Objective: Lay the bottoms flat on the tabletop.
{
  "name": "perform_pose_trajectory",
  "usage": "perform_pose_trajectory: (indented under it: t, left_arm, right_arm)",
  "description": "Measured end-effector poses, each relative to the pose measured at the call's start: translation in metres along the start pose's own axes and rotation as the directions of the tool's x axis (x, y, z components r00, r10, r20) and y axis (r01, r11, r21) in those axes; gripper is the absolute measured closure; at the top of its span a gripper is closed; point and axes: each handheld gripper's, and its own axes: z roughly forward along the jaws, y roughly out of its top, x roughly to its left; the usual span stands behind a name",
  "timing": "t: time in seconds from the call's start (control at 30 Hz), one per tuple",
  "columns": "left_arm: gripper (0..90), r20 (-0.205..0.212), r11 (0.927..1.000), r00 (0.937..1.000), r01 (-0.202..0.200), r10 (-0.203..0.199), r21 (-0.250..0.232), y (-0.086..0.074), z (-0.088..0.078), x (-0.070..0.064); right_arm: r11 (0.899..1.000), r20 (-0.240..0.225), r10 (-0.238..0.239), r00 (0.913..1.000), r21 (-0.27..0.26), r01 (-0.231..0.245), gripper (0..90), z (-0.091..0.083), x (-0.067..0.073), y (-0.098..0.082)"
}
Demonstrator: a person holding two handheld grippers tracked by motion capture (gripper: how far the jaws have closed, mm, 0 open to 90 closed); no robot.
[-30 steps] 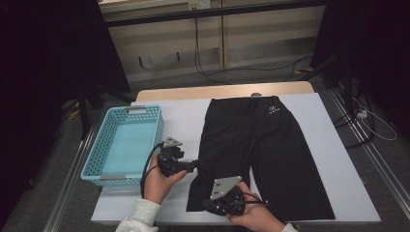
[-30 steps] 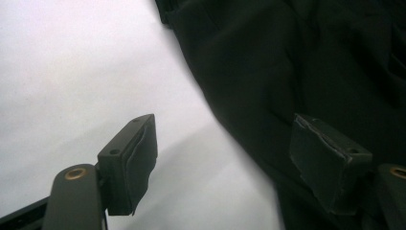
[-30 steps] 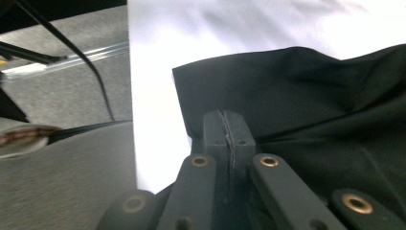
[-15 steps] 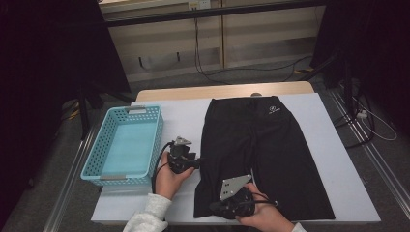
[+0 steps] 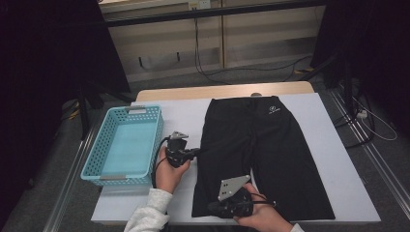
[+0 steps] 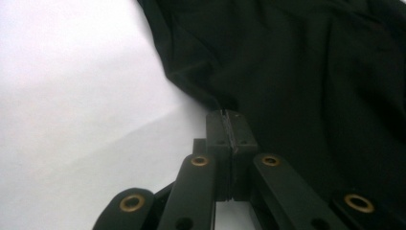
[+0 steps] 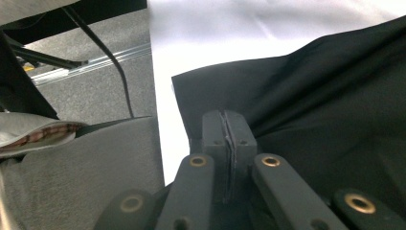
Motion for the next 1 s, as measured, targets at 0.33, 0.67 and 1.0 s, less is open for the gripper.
perform_pose_trajectory:
  t: [0.33, 0.67, 1.0]
  left_arm:
    - [47.6, -0.02, 0.9991, 0.9992, -0.034, 0.034, 0.024, -0.005, -0.001, -0.002]
    - [26.0, 0.006, 0.998, 0.9984, -0.057, 0.057, 0.026, -0.009, -0.011, -0.003]
    - [17.7, 0.019, 0.9951, 0.9957, -0.091, 0.09, 0.038, -0.012, -0.014, -0.005]
  right_arm:
    - [1.0, 0.085, 0.014, 0.9963, -0.024, -0.012, 55.2, -0.011, -0.005, 0.006]
    - [0.992, 0.25, 0.105, 0.9624, -0.09, -0.085, 38.2, -0.038, -0.036, 0.006]
    - [0.98, 0.339, 0.192, 0.9208, -0.114, -0.163, 25.1, -0.045, -0.062, 0.001]
